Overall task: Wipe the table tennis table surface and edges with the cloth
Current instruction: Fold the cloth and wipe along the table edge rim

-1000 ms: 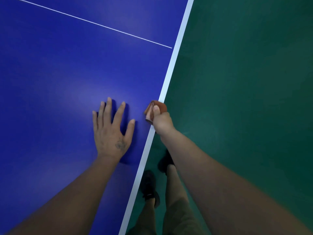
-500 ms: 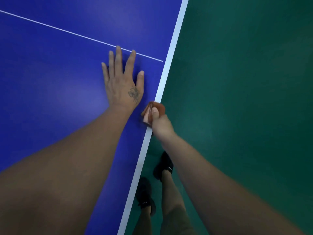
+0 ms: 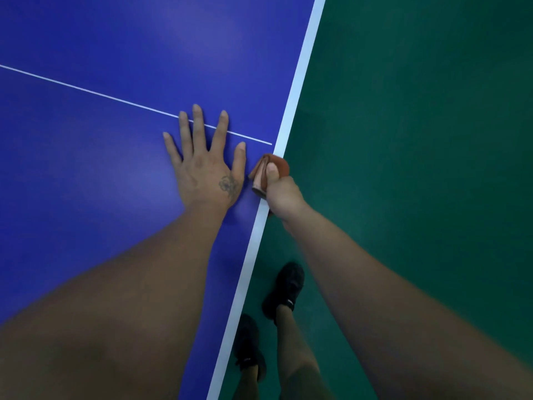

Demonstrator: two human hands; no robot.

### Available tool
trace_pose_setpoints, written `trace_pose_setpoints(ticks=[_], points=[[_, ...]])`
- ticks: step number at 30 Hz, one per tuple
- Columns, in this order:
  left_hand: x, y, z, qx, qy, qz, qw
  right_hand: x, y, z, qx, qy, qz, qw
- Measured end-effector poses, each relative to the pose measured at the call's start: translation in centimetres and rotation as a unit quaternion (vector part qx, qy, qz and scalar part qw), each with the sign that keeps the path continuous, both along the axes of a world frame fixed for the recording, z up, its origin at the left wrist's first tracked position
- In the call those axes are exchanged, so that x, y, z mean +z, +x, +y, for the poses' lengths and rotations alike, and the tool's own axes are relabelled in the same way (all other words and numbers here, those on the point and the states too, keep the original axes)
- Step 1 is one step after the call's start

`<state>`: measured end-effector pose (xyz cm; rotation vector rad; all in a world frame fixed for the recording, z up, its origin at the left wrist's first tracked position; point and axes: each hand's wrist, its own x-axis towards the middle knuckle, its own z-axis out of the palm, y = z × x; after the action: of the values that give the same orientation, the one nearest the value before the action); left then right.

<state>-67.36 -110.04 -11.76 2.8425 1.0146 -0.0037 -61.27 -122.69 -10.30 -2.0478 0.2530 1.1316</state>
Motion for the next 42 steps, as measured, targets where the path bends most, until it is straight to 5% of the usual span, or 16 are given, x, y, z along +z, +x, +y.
trace_pose_setpoints(ticks=[7,17,33,42], points=[[-0.3,0.0,0.0,0.001,0.011,-0.013,1.0,0.4,6.3,1.6,-0.008,0.014,-0.042,0.999],[-0.1,0.3,-0.1,0.0,0.002,-0.021,1.0,0.1,-2.5,-1.5,0.011,0.001,0.058,0.998],[-0.9,0.1,0.0,-0.007,0.021,-0.061,0.998,0.1,10.9,3.1,-0.039,0.011,-0.025,0.999],[-0.8,0.1,0.0,-0.009,0.008,-0.056,0.998,0.0,0.2,-0.5,-0.012,-0.033,0.054,0.998]])
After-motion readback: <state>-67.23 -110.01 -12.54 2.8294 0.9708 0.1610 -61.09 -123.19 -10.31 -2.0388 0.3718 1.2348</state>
